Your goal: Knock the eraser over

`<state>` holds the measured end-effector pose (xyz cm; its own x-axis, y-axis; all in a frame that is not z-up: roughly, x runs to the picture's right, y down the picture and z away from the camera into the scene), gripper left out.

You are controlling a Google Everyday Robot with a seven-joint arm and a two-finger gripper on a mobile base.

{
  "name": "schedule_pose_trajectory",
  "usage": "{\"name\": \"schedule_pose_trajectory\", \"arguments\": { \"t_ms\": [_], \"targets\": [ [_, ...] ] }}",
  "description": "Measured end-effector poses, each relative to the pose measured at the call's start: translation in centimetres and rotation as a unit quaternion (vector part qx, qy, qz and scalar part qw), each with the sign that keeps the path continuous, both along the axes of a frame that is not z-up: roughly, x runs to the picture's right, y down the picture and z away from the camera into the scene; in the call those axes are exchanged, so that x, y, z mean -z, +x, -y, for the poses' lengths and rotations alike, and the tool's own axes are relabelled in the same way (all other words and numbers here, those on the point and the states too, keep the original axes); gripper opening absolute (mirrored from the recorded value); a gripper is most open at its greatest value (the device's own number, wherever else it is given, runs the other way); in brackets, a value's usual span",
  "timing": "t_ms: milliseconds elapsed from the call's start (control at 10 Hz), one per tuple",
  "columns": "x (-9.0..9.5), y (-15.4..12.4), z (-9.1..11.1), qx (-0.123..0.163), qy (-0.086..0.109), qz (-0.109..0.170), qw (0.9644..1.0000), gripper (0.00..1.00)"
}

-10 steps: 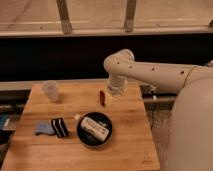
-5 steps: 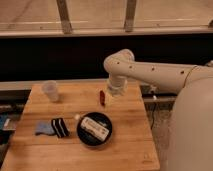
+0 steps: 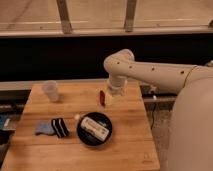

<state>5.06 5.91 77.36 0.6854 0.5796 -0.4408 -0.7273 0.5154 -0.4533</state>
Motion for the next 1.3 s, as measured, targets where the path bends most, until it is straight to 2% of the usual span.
{"name": "schedule_pose_trajectory", "arguments": {
  "t_ms": [100, 600, 800, 1000, 1200, 1300],
  "targets": [
    [0.0, 0.0, 0.0, 0.0, 0.0, 0.0, 1.0, 0.58],
    [0.0, 0.0, 0.0, 0.003, -0.001, 0.0, 1.0, 0.06],
    [0.0, -1.0, -0.5, 0.027, -0.009, 0.012, 0.9995, 0.0],
    [0.6, -5.0, -2.2, 0.063, -0.023, 0.046, 0.9967, 0.0],
    [2.3, -9.8, -4.5, 0.103, -0.035, 0.086, 0.9903, 0.0],
    [3.3, -12.6, -5.5, 0.122, -0.04, 0.113, 0.9852, 0.0]
  ]
}}
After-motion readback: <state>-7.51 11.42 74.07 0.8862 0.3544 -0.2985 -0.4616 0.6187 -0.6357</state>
